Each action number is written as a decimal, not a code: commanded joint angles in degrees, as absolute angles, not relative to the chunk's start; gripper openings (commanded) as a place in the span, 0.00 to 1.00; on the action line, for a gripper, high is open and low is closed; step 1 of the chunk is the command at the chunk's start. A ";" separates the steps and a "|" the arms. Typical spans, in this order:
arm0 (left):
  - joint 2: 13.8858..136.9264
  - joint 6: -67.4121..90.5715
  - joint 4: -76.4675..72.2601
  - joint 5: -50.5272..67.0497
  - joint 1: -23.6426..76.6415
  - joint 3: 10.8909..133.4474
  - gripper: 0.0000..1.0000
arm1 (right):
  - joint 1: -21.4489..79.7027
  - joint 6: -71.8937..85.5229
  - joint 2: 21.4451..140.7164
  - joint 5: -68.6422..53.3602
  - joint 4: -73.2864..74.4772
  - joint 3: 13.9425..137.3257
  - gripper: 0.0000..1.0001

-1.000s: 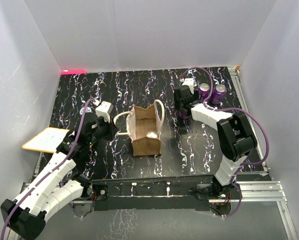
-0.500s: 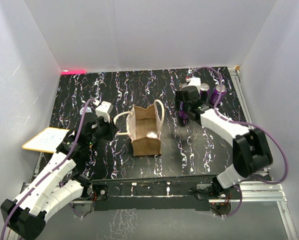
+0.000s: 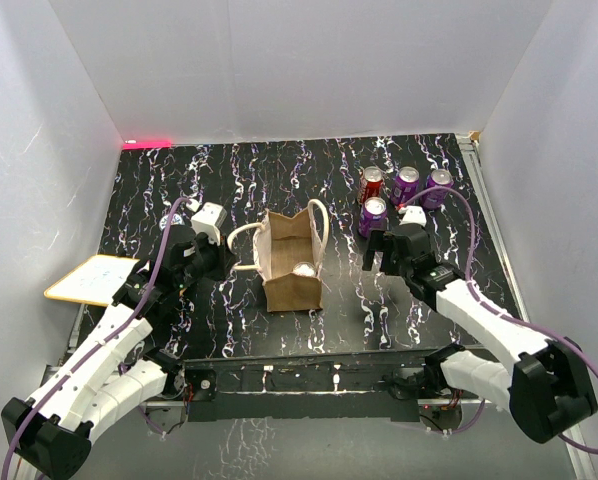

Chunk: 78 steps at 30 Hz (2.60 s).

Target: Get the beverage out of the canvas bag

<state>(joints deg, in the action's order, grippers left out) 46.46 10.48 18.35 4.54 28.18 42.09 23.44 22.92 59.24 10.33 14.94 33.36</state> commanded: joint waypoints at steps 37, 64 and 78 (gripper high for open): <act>45.18 10.27 18.02 4.31 27.77 41.66 0.00 | 56.36 20.34 98.17 18.73 48.07 93.73 0.81; 45.24 10.22 18.01 4.31 27.77 41.68 0.00 | 58.54 26.25 103.23 22.33 51.16 81.75 0.98; 45.43 10.26 17.97 4.31 27.77 41.68 0.00 | 58.62 25.76 103.45 20.47 50.89 82.36 0.84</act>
